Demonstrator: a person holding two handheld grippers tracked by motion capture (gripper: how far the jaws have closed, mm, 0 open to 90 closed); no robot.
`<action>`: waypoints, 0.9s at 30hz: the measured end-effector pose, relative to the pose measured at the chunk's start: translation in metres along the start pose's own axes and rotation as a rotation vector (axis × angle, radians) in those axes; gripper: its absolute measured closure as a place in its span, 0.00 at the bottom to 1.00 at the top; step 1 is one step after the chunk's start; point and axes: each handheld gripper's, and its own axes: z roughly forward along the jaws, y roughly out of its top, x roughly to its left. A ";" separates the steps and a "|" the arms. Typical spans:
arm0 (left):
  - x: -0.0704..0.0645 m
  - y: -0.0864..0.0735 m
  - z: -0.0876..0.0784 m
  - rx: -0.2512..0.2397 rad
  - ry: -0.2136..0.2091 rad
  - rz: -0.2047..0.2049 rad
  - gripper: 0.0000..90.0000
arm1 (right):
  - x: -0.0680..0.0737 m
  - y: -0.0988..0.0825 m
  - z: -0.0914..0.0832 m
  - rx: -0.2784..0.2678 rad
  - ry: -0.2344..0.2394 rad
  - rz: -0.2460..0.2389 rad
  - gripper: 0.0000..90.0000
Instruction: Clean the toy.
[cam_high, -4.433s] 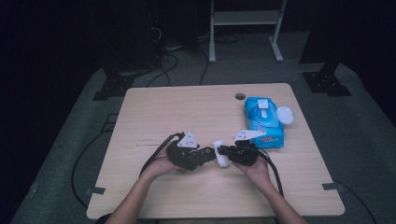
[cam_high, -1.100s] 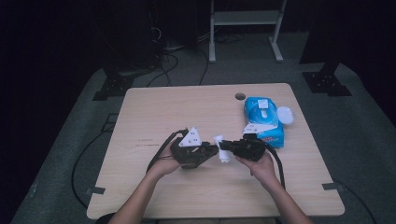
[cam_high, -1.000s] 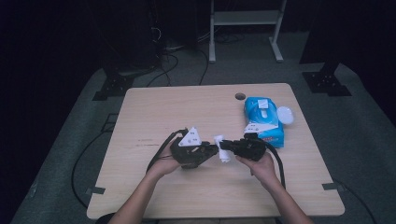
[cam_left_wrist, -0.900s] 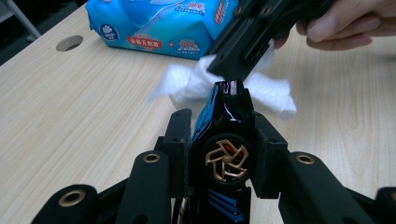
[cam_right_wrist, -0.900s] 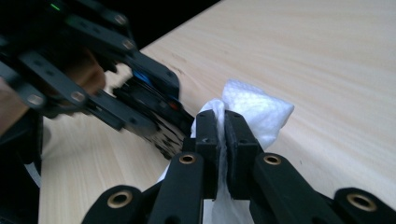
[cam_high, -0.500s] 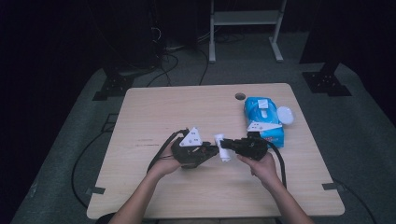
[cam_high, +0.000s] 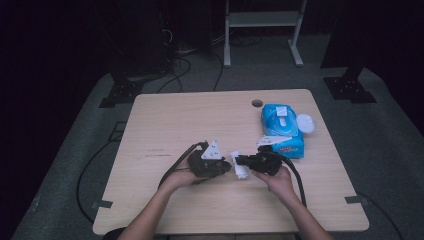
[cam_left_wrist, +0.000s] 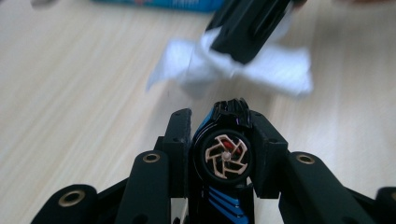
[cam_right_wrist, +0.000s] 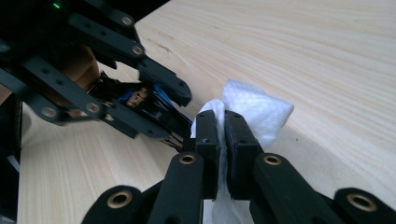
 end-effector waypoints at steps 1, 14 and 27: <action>0.000 0.001 0.000 0.003 -0.002 -0.006 0.71 | 0.000 -0.001 0.001 0.004 -0.001 0.002 0.94; 0.003 0.003 -0.004 0.099 0.005 -0.022 0.66 | 0.001 -0.004 0.007 0.030 0.000 -0.005 0.94; 0.004 -0.011 0.000 0.145 -0.025 -0.004 0.59 | 0.002 -0.004 0.007 0.025 0.005 -0.014 0.94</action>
